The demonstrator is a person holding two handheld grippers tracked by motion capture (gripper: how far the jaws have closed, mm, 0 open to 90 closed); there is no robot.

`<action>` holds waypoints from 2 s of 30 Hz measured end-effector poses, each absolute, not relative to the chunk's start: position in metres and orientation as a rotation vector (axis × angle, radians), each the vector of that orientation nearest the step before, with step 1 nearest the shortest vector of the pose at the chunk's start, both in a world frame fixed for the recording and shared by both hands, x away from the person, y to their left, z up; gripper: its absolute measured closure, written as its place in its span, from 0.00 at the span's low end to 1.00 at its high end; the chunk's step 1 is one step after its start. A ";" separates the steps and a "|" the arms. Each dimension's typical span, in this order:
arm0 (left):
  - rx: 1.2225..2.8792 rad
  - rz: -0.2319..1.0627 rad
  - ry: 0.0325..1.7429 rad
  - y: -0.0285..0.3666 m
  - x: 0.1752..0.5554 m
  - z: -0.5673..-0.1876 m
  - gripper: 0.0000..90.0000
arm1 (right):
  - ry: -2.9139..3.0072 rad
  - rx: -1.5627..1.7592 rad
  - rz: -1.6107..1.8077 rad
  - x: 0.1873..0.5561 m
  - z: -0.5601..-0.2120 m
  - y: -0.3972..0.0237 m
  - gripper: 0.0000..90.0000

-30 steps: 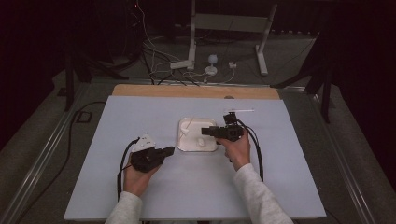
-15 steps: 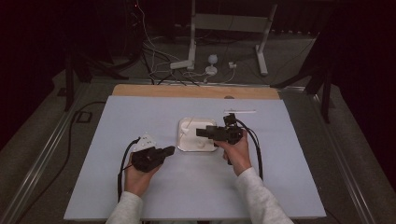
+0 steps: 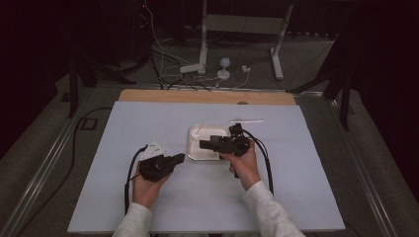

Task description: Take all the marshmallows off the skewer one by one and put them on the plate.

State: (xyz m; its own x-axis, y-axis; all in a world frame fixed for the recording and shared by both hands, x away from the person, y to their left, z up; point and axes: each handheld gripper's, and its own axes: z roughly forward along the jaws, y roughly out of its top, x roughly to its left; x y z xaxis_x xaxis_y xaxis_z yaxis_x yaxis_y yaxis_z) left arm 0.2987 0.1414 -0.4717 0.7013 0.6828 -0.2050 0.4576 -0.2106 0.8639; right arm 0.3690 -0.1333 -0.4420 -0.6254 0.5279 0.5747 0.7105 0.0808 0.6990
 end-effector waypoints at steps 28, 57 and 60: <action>1.836 0.233 0.834 0.132 0.295 -0.467 1.00 | -2.081 -1.220 -1.639 0.359 -0.443 -0.115 0.91; 1.892 0.248 0.804 0.130 0.293 -0.477 1.00 | -1.976 -1.351 -1.797 0.371 -0.420 -0.146 0.93; 1.907 0.243 0.835 0.135 0.294 -0.482 1.00 | -1.943 -1.385 -1.841 0.378 -0.409 -0.163 0.94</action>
